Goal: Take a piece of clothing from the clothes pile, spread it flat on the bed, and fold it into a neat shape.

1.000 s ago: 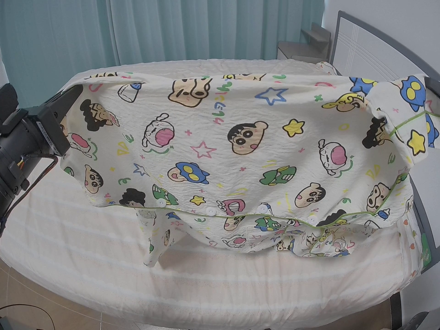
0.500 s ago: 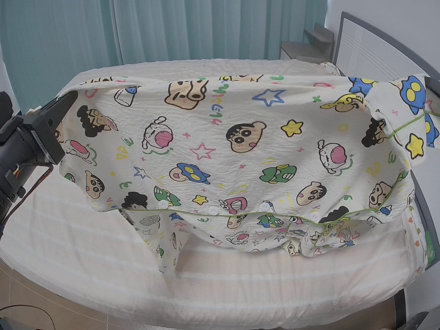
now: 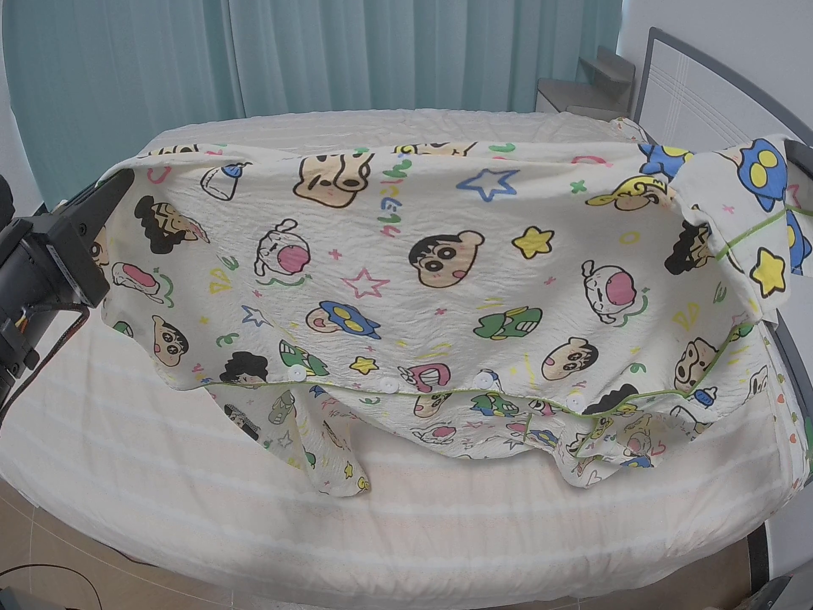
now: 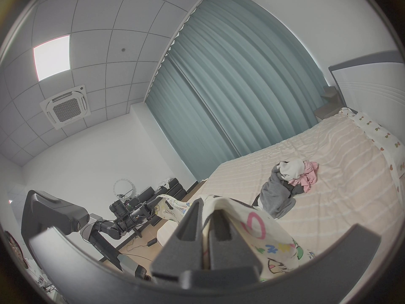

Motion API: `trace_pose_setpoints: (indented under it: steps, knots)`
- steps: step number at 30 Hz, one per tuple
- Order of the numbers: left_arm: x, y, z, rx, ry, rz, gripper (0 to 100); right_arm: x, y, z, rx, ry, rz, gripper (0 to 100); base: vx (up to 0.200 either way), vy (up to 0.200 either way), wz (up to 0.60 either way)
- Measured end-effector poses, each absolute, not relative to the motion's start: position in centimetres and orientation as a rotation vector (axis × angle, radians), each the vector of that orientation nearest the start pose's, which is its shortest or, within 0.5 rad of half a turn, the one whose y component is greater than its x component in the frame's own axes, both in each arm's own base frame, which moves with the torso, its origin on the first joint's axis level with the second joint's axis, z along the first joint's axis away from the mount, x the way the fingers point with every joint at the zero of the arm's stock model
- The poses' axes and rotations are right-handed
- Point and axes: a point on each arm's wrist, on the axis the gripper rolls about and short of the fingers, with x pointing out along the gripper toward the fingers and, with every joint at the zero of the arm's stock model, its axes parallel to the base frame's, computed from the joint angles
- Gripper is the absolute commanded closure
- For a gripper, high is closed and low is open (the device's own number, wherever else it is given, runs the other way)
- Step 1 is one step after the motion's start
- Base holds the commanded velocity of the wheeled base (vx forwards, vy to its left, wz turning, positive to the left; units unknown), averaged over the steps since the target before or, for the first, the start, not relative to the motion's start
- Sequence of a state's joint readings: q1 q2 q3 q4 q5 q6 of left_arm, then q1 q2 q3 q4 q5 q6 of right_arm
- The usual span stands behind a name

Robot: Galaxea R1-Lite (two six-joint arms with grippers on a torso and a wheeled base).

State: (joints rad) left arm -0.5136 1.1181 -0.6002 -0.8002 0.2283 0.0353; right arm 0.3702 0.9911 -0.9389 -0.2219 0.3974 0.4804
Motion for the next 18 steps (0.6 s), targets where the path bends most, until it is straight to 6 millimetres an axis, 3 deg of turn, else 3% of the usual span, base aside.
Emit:
trace_pose_setpoints:
  steps: [18]
  knots:
    - [13.89, -6.95, 27.72, -0.066, -0.269, -0.261, 100, 10.24, 5.22, 33.5, 0.452, 0.019, 0.817, 100, 0.0, 0.2, 0.0]
